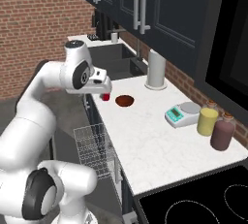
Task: Pick up the cup and bowl from the counter, place them in the dishwasher, and close the dishwasher door.
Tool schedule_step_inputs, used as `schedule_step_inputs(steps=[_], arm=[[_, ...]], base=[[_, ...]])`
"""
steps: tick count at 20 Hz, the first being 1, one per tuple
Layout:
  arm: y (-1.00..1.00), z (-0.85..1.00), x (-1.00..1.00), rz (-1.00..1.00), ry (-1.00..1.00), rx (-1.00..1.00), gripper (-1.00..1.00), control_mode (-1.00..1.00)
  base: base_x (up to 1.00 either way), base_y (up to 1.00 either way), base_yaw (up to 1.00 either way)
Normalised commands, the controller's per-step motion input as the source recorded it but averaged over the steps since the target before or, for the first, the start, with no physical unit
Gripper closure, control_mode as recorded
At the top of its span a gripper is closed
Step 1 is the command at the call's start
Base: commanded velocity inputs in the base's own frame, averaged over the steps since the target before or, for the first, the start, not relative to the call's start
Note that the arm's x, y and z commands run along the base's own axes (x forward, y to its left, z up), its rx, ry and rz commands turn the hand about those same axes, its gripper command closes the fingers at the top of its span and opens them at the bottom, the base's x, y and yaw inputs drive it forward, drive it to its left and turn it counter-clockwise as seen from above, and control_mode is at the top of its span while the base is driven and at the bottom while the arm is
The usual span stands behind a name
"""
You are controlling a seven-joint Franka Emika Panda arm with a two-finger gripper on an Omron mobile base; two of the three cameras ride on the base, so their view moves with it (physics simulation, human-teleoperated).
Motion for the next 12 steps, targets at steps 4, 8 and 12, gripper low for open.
schedule_step_inputs(steps=[4, 8, 12], arm=[[0.05, -0.41, 1.00, 0.03, 0.10, -0.16, -1.00, -1.00], [0.00, -0.74, 0.98, 0.08, 0.19, -0.21, -1.00, -1.00], [0.00, -0.75, 0.81, 0.08, 0.12, -0.11, -1.00, -1.00]], base=[[0.00, 0.00, 0.00], [0.00, 0.00, 0.00], [0.00, 0.00, 0.00]])
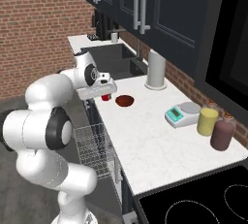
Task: Pick up the cup and bowl from the counter, place them in the dishwasher, and close the dishwasher door.
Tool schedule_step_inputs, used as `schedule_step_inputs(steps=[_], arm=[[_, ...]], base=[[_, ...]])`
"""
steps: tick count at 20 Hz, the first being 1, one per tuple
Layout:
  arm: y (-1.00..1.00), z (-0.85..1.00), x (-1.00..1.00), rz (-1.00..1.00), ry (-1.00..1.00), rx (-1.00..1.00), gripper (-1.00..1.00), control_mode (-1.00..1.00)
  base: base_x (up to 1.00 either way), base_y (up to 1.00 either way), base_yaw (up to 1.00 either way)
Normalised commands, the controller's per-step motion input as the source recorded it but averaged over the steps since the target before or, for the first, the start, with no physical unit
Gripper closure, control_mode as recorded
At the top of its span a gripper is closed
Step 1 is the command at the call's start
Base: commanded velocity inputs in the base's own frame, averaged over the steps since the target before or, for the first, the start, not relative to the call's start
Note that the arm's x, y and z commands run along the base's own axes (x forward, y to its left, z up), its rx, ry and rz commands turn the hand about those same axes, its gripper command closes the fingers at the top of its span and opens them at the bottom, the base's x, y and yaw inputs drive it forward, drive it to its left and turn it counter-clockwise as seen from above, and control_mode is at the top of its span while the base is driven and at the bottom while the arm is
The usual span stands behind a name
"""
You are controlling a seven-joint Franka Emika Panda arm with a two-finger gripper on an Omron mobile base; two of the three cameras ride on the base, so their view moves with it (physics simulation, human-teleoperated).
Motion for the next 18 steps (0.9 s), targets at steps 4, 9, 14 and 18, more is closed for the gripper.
schedule_step_inputs(steps=[4, 9, 14, 18], arm=[[0.00, -0.41, 0.92, 0.06, 0.05, 0.00, -1.00, -1.00], [-0.09, -0.33, 0.87, 0.12, 0.03, 0.00, -1.00, -1.00], [-0.02, -0.50, 0.74, 0.11, 0.00, 0.00, -1.00, -1.00], [-0.01, -0.54, 0.69, 0.09, 0.02, 0.00, -1.00, -1.00]], base=[[0.00, 0.00, 0.00], [0.00, 0.00, 0.00], [0.00, 0.00, 0.00], [0.00, 0.00, 0.00]])
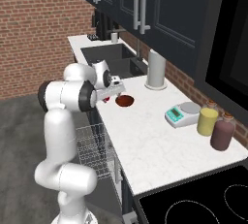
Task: Pick up the cup and bowl from the counter, place them in the dishwasher, and close the dishwasher door.
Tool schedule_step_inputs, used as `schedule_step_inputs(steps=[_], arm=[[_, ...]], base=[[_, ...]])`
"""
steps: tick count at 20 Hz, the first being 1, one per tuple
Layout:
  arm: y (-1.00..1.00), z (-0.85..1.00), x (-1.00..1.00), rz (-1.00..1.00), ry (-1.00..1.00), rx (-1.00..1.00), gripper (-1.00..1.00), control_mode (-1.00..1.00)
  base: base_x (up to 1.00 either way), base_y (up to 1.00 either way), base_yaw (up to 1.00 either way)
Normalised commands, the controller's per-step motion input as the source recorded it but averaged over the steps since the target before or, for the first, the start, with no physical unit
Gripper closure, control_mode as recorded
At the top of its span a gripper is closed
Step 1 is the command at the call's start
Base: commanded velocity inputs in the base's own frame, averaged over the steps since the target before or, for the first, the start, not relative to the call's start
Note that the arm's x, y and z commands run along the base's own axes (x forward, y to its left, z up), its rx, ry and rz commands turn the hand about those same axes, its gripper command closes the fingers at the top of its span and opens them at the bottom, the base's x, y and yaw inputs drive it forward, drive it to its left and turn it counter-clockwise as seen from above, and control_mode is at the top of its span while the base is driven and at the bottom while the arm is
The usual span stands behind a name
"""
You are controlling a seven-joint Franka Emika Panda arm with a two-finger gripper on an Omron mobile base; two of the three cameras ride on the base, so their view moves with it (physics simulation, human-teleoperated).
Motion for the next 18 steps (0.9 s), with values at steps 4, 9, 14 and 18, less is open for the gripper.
schedule_step_inputs(steps=[4, 9, 14, 18], arm=[[-0.12, -0.45, 0.41, 0.06, 0.02, 0.00, -1.00, -1.00], [-0.17, -0.48, 0.40, 0.03, 0.03, 0.00, -1.00, -1.00], [-0.22, -0.41, 0.47, 0.03, 0.02, 0.00, -1.00, -1.00], [-0.12, -0.20, 0.34, 0.02, 0.00, 0.00, -1.00, -1.00]], base=[[0.00, 0.00, 0.00], [0.00, 0.00, 0.00], [0.00, 0.00, 0.00], [0.00, 0.00, 0.00]])
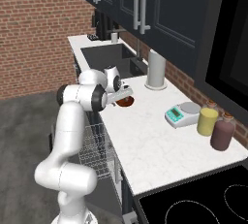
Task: Pick up the cup and bowl from the counter, place them in the dishwasher, and close the dishwasher door.
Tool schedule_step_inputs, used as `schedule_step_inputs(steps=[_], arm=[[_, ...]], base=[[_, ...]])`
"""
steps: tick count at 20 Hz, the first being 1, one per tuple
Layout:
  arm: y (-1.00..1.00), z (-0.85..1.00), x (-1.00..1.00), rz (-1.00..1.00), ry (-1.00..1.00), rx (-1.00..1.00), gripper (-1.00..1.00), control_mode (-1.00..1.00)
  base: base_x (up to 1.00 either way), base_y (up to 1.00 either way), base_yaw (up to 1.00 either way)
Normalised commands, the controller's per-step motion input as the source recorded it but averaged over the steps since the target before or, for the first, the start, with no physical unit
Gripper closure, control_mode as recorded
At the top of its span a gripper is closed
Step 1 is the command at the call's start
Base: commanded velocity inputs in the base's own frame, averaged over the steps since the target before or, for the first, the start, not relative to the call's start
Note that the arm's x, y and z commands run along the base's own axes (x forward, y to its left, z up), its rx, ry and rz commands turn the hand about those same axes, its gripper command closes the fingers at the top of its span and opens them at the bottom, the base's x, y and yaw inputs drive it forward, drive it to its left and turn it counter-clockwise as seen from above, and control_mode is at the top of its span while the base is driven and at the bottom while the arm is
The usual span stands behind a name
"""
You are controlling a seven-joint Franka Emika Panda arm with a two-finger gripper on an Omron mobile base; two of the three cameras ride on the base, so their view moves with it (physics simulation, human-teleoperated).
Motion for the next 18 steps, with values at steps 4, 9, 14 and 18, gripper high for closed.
schedule_step_inputs(steps=[4, 9, 14, 18], arm=[[-0.05, -0.16, 0.11, 0.01, 0.00, 0.00, -1.00, -1.00], [0.00, -0.29, -0.06, 0.00, 0.00, 0.00, 1.00, -1.00], [0.00, -0.27, -0.31, 0.00, 0.00, 0.00, 1.00, -1.00], [0.00, -0.02, -0.64, 0.00, -0.04, 0.00, 1.00, -1.00]], base=[[0.00, 0.00, 0.00], [0.00, 0.00, 0.00], [0.00, 0.00, 0.00], [0.00, 0.00, 0.00]])
